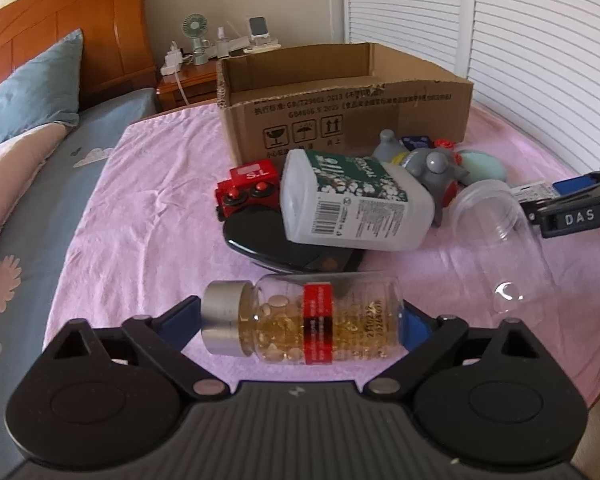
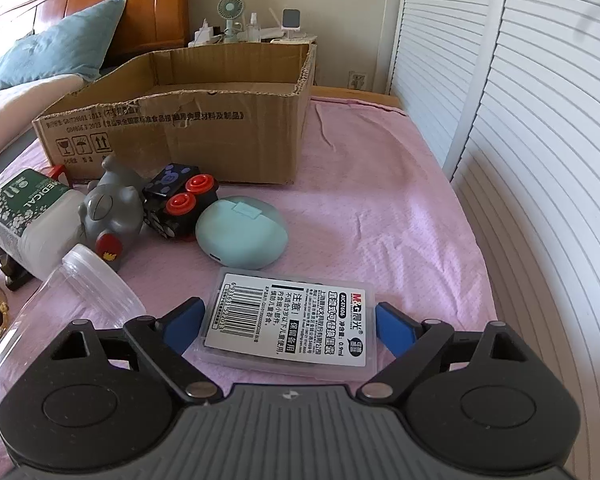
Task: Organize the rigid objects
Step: 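Grasp the clear M&G card pack with the right tool while the left holds the bottle, then drop the capsule bottle into the cardboard box with the left tool while the right carries the card pack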
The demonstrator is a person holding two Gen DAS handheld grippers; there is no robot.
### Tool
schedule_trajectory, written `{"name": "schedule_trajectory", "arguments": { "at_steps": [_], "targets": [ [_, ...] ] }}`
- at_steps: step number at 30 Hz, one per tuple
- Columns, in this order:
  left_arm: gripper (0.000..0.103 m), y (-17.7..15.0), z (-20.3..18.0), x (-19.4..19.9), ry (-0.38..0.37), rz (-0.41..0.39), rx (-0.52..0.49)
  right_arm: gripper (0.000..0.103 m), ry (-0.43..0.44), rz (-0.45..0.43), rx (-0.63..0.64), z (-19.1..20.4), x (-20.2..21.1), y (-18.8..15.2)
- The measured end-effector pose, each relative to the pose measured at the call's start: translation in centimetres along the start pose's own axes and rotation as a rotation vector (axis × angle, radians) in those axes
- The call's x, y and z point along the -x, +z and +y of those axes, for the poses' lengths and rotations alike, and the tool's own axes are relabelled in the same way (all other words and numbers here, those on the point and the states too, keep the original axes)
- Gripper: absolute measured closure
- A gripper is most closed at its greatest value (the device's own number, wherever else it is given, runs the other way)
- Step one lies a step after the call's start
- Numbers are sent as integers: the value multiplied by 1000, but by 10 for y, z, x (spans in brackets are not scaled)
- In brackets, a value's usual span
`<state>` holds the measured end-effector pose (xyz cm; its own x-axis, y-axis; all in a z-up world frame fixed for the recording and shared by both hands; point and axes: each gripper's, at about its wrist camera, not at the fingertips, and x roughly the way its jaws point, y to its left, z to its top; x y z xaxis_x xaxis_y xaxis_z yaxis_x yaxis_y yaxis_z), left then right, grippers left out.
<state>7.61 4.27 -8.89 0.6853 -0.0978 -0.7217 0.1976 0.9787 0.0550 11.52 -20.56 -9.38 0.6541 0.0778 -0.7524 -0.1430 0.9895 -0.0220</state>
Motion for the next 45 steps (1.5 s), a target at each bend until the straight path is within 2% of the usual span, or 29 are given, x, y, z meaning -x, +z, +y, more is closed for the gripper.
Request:
{"name": "schedule_trajectory", "arguments": {
  "at_steps": [10,17,22,26,30,37,45],
  "targets": [
    [10,12,8,9,-67,67,-29,9,24,26,36,-7,11,4],
    [10,29,15,28,-85,74,-90,9,61,35,47,-15,31,12],
    [10,58,20,40,-96,49,-112,9,114,16,40,-19,49,26],
    [10,93,23,41,-111,12,-121,9,145,-22,55,-18,62,44],
    [10,133,23,25,-105,-18,-134,9,167,-71,73,-17,72,68],
    [10,204,23,-39,-84,-16,-129,9,181,-123,89,-12,64,107],
    [10,249,28,-107,-54,24,-108,9,175,-136,103,-15,42,145]
  ]
}}
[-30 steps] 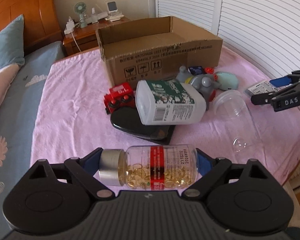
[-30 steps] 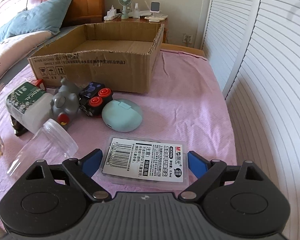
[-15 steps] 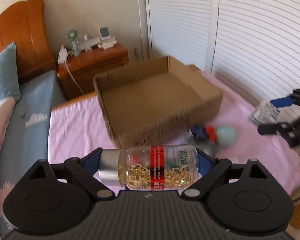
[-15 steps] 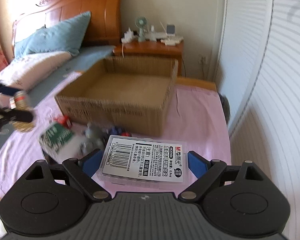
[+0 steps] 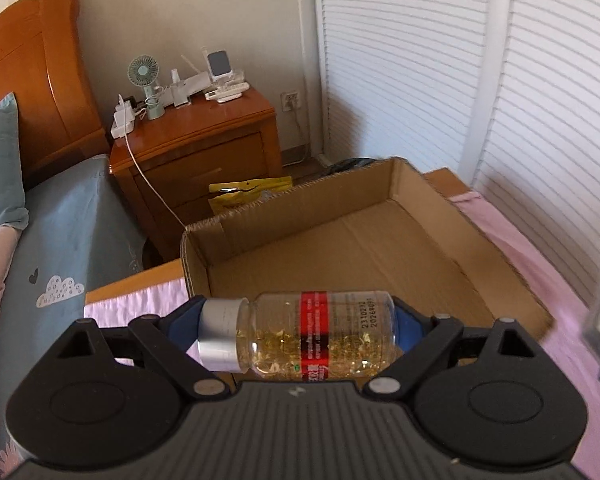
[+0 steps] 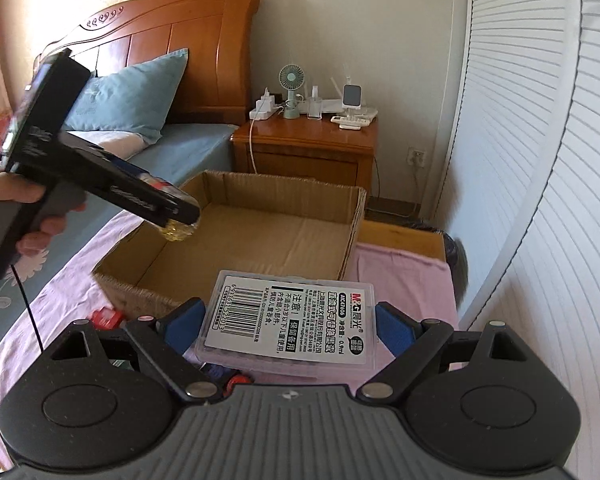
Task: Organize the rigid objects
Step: 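Drop the capsule bottle into the cardboard box with the left tool while the right carries the card pack, then lower the card pack into the box and open the right tool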
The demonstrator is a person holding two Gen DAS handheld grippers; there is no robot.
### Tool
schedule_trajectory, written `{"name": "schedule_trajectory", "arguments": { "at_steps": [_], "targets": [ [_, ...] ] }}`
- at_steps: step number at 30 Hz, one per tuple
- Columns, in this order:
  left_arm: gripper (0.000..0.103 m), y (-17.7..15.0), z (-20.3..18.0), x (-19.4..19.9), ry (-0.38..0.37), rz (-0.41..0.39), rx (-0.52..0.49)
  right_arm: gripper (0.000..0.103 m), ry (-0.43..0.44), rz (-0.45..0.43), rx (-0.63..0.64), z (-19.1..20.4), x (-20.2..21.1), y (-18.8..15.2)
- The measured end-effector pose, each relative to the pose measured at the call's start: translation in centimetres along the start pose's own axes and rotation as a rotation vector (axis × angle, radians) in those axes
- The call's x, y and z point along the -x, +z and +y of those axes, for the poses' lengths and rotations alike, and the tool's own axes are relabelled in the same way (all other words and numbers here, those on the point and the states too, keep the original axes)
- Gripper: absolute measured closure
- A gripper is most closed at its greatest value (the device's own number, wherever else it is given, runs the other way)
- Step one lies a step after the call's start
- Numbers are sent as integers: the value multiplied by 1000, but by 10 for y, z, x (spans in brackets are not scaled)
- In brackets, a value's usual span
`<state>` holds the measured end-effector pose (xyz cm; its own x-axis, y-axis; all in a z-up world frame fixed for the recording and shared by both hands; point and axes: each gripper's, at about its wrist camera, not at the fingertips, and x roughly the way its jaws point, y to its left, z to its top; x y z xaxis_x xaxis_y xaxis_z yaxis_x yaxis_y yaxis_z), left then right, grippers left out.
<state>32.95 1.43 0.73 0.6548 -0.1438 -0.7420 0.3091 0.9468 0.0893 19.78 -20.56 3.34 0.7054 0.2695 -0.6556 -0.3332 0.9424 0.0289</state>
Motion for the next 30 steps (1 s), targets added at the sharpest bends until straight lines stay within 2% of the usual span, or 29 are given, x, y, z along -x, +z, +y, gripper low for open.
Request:
{"name": "schedule_trajectory", "arguments": {
  "at_steps": [6,14,17,22,30],
  "targets": [
    [9,11,8,-30,57,-41,26,9,-6,15,-2,-6,-22,14],
    [9,-3,14,4,11,-33,35,9,-7,33,6,1,-32,19],
    [8,-18,15,27,-13,-29,30,9,-3,35,14,5,-33,23],
    [3,-51,16,70,-6,-61,18,9,12,47,26,11,-42,32],
    [3,-111,20,110,54,-88,68,9,19,83,36,16,-87,59]
  ]
}}
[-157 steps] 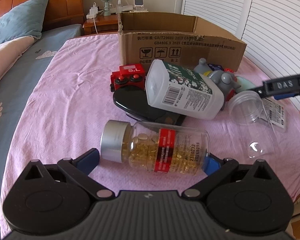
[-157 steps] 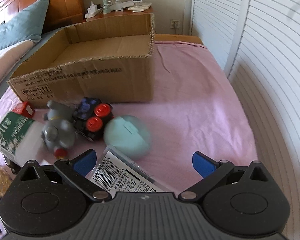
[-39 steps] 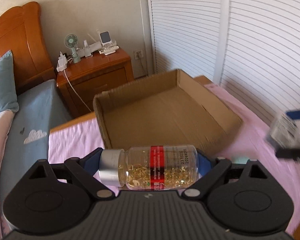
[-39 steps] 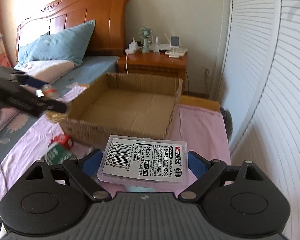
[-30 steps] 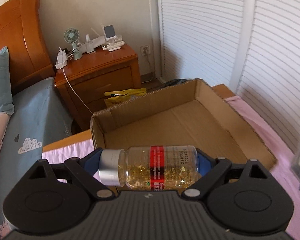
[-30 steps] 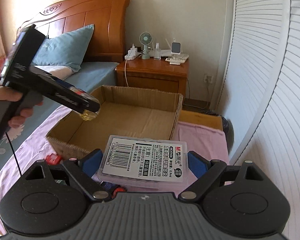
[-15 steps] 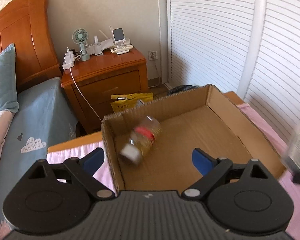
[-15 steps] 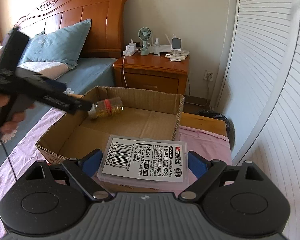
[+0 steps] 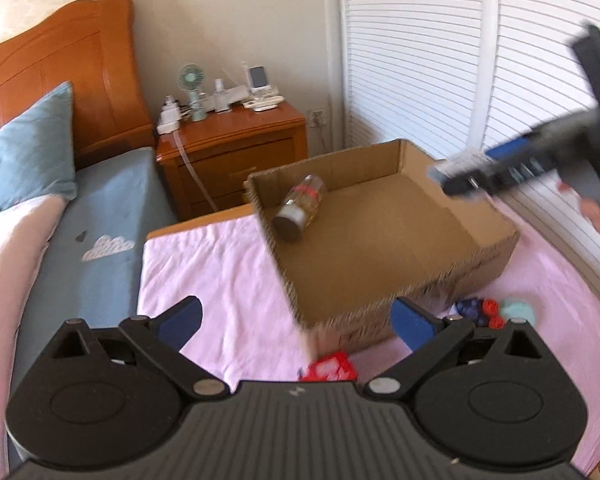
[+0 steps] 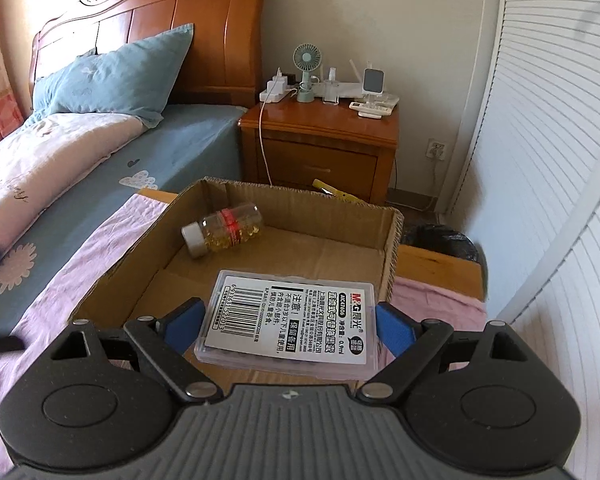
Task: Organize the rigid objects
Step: 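Lower the card pack into the box and open the right tool, then grasp the white MEDICAL bottle with the left tool while the right moves to the clear jar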
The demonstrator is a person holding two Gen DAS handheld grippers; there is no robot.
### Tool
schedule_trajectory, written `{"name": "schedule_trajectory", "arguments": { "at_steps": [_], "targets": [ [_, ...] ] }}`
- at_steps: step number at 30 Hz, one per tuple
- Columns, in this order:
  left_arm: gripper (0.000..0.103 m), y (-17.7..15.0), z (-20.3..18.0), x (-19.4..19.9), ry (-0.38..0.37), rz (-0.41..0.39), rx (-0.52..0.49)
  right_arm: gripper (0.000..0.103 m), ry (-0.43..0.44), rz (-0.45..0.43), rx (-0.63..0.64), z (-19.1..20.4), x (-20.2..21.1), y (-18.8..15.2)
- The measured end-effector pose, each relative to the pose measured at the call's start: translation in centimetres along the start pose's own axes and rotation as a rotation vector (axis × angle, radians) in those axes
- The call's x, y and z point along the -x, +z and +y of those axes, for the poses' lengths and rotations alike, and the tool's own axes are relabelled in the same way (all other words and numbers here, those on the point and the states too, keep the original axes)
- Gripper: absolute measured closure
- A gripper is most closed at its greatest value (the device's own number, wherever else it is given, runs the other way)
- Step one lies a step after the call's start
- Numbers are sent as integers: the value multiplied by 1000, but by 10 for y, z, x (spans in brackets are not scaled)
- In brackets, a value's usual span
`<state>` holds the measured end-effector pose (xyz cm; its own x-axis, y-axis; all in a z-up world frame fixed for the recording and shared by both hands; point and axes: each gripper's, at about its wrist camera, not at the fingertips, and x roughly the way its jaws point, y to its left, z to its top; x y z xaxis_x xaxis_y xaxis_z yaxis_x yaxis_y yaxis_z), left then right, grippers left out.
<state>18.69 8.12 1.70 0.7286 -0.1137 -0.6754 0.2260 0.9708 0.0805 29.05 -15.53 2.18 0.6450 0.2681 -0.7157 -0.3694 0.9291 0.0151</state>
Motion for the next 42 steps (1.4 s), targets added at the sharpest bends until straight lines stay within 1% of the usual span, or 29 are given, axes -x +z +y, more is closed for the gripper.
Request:
{"name": "schedule_trajectory", "arguments": {
  "at_steps": [6,8,9,10,12,16,21,27,31,37,42],
  "targets": [
    [3,-26,10,2,4,22,71,9,-29,40,-9,-4,-46,24],
    [3,-29,11,1,8,23,70,9,-43,52,-13,-5,-58,30],
    [3,-31,11,1,13,23,66,8,-48,62,-13,-6,-63,32],
    [3,-35,9,4,19,21,60,4,-55,68,-15,-5,-65,33],
    [3,-39,7,7,21,14,48,0,-63,58,-14,-5,-61,32],
    [3,-43,4,11,9,17,46,0,-53,35,-13,-2,-41,26],
    [3,-46,-2,20,16,17,45,0,-44,10,19,7,-10,14],
    [3,-55,-9,32,22,15,58,0,7,-4,39,15,26,-13],
    [3,-64,-12,38,30,9,77,0,67,11,36,23,43,-38],
    [3,-82,-20,45,109,-7,76,0,177,57,39,43,57,-85],
    [3,-94,-24,44,191,11,95,0,254,104,57,61,58,-118]
  ]
}}
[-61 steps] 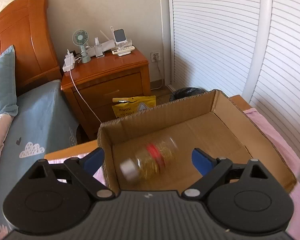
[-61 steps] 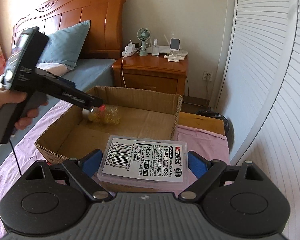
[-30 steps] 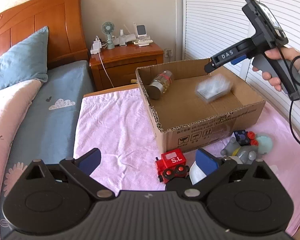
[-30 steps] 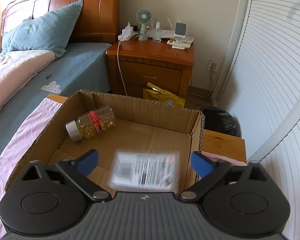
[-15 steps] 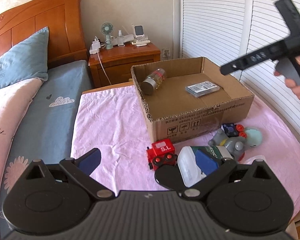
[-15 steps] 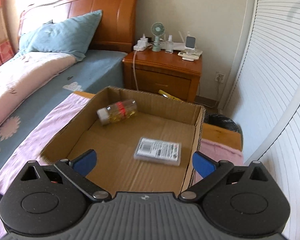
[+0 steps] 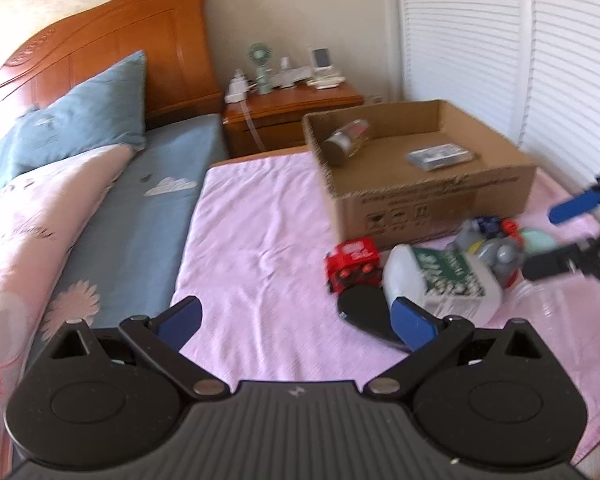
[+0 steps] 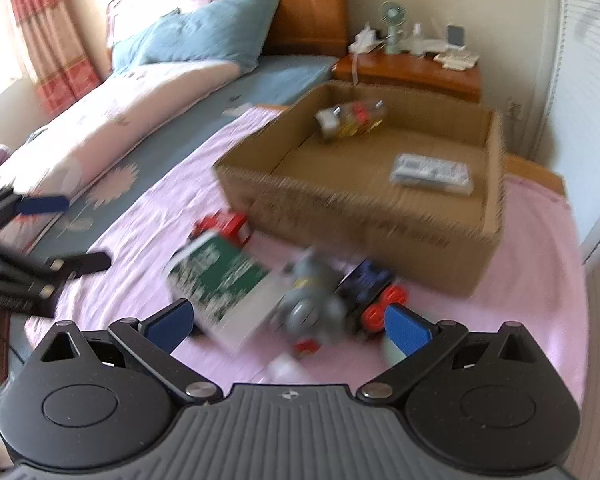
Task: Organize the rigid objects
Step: 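Grasp the white MEDICAL bottle with the left tool while the right moves to the clear jar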
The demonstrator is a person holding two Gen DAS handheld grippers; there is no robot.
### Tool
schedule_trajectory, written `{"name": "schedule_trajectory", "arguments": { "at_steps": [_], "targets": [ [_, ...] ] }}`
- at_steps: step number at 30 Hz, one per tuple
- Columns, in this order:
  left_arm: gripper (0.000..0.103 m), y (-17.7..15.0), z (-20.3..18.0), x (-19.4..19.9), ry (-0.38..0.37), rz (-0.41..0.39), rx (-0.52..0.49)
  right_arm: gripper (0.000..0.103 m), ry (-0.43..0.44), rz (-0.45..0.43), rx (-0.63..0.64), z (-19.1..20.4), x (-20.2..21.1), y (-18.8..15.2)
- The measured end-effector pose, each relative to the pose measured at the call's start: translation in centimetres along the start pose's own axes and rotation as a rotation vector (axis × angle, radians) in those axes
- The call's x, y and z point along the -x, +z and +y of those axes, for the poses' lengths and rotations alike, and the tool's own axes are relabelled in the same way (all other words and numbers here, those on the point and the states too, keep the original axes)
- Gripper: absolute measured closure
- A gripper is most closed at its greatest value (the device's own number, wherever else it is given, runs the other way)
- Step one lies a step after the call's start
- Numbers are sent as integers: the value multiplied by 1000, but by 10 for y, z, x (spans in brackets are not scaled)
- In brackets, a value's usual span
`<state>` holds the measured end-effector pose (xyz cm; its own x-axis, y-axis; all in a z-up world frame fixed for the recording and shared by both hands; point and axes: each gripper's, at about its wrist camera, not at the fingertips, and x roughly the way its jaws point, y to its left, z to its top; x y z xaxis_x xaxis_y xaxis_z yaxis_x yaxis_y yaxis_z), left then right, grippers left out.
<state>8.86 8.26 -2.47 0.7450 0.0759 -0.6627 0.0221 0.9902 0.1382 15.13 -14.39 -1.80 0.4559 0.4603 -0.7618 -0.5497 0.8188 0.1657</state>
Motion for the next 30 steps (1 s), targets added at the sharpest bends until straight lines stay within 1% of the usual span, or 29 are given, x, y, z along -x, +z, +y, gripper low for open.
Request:
{"name": "schedule_trajectory", "arguments": {
  "at_steps": [3,7,13,18,21,25,27,30],
  "targets": [
    [3,-7,0,1,-9,6,27,0,39,20,4,6,-6,-10],
    [3,-14,2,3,-38,17,62,0,66,59,-2,9,-15,-17],
    [3,-18,2,8,-46,14,64,0,68,120,32,19,-8,-35],
    [3,-18,3,8,-67,10,73,0,64,172,27,31,1,-54],
    [3,-19,3,8,-81,10,75,0,21,179,47,46,2,-64],
    [3,-20,3,7,-103,11,78,0,-102,145,107,68,-3,-73],
    [3,-21,2,7,-110,10,78,0,-171,125,104,71,-6,-74],
    [3,-20,1,6,-127,15,82,0,-210,105,78,66,-10,-74]
  ]
}}
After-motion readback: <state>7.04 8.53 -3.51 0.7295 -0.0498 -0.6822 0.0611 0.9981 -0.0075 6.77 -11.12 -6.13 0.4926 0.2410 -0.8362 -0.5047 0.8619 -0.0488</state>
